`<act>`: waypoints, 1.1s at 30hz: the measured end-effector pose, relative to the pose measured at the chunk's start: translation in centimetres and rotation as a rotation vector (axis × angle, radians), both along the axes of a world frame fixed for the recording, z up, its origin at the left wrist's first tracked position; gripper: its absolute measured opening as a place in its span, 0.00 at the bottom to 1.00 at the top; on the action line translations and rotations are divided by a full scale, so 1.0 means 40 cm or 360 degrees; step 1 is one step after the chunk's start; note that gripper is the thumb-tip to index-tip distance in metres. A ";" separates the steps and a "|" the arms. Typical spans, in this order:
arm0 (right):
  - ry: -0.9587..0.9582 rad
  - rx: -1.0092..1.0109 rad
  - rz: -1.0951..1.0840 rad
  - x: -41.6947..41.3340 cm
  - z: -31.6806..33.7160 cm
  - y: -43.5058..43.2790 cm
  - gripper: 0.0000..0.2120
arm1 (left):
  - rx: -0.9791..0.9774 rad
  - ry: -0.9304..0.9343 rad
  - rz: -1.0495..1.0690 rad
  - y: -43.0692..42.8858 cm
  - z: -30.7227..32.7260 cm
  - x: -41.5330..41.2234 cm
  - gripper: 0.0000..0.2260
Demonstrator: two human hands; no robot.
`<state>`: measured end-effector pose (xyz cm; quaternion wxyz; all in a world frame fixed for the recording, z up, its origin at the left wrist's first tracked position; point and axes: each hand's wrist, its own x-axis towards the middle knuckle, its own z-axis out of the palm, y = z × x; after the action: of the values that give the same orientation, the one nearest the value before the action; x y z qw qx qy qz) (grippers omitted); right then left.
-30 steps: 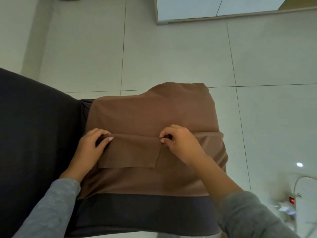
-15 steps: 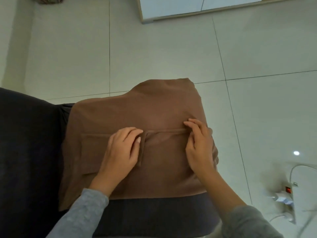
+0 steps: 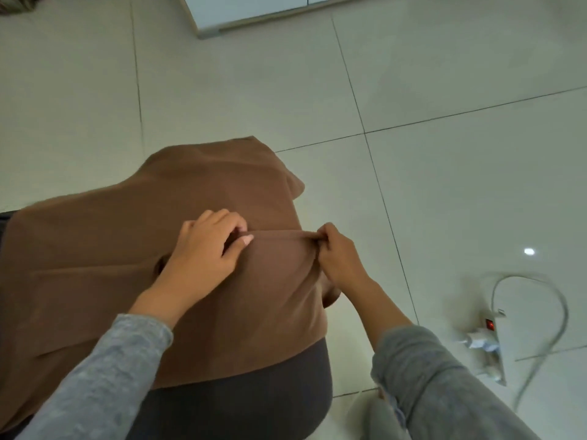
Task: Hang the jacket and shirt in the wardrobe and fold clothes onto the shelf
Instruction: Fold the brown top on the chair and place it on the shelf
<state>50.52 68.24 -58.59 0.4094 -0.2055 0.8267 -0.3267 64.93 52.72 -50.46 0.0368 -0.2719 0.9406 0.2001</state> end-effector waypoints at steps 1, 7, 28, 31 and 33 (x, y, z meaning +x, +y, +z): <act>-0.0042 -0.0034 -0.0041 -0.008 -0.004 0.015 0.08 | 0.0034 -0.0012 0.0035 0.003 0.001 -0.006 0.05; 0.0460 0.0294 0.0362 -0.056 -0.046 0.100 0.12 | -0.0105 -0.0144 0.0050 0.018 0.020 -0.040 0.06; -0.1027 0.0414 -0.1035 0.149 -0.250 0.147 0.10 | -0.0620 -0.0114 -0.0181 0.139 -0.120 -0.176 0.04; -0.1121 0.0190 -0.1523 0.116 -0.245 0.162 0.15 | -0.0635 -0.0101 -0.0159 0.137 -0.123 -0.177 0.04; -0.1171 0.0012 -0.1864 0.080 -0.242 0.182 0.15 | -0.0640 -0.0083 -0.0139 0.136 -0.124 -0.179 0.04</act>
<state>53.71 75.52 -68.28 0.4201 0.4005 0.6099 -0.5395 57.79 58.17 -55.42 0.0147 -0.2378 0.9712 -0.0005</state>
